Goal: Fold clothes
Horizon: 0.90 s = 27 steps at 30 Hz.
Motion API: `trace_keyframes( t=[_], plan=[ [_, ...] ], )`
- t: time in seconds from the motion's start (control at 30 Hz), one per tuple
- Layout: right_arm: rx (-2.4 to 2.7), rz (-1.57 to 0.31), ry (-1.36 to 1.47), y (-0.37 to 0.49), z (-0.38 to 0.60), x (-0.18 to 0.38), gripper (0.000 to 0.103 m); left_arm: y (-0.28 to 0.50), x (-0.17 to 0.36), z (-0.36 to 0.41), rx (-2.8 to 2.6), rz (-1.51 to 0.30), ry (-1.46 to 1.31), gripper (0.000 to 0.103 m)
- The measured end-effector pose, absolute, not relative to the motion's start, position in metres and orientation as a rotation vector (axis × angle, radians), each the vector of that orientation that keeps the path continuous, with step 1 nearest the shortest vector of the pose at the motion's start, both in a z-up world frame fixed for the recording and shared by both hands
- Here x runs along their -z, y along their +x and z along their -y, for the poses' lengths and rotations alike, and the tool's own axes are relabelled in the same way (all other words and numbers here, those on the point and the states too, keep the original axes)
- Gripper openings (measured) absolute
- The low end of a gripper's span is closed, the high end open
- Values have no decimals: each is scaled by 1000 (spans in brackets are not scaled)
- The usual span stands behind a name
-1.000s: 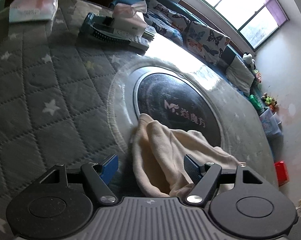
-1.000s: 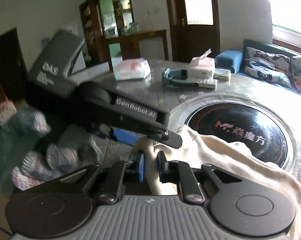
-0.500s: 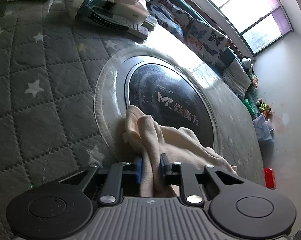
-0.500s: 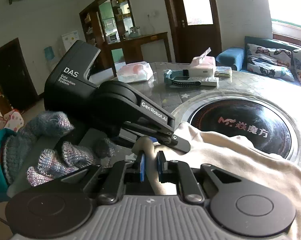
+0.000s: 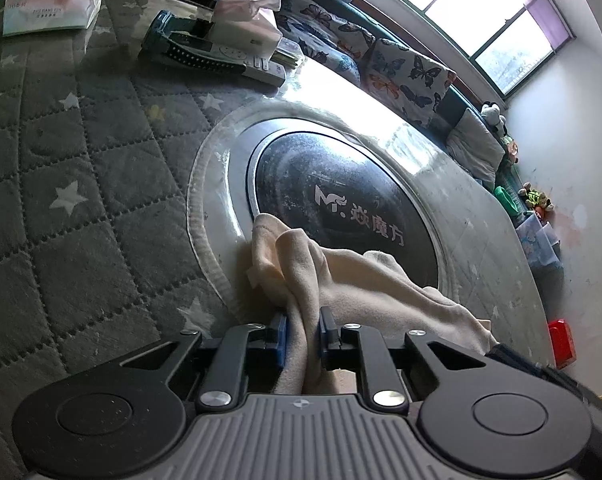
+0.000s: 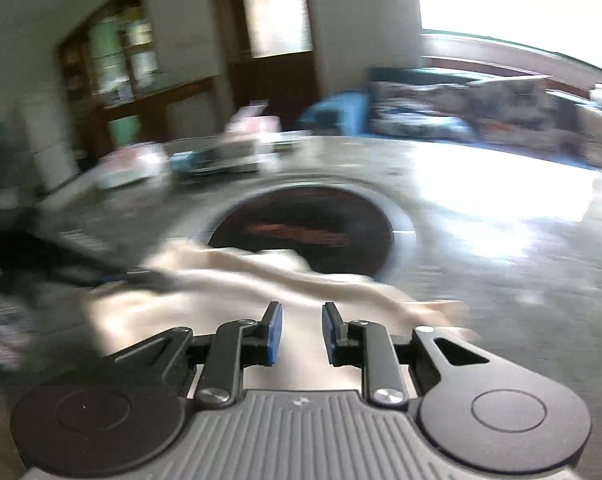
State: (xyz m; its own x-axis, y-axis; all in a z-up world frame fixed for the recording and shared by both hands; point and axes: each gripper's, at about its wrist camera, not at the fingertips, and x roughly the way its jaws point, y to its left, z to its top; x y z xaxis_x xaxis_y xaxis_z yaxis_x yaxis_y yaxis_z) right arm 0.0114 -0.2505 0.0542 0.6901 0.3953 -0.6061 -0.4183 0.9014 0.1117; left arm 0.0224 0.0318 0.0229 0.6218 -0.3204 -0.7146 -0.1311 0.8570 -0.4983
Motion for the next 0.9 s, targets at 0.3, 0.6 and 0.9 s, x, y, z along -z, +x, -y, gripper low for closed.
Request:
trace_keyframes(
  t=[0.3, 0.6, 0.9],
  plan=[
    [-271, -720, 64, 46, 306, -26, 39, 21, -24, -24, 116, -889, -480, 17],
    [-335, -732, 173, 49, 309, -16, 14, 18, -34, -13, 127, -852, -384, 16],
    [-343, -604, 183, 16, 322, -57, 10, 15, -69, 14, 177, -765, -292, 14]
  ],
)
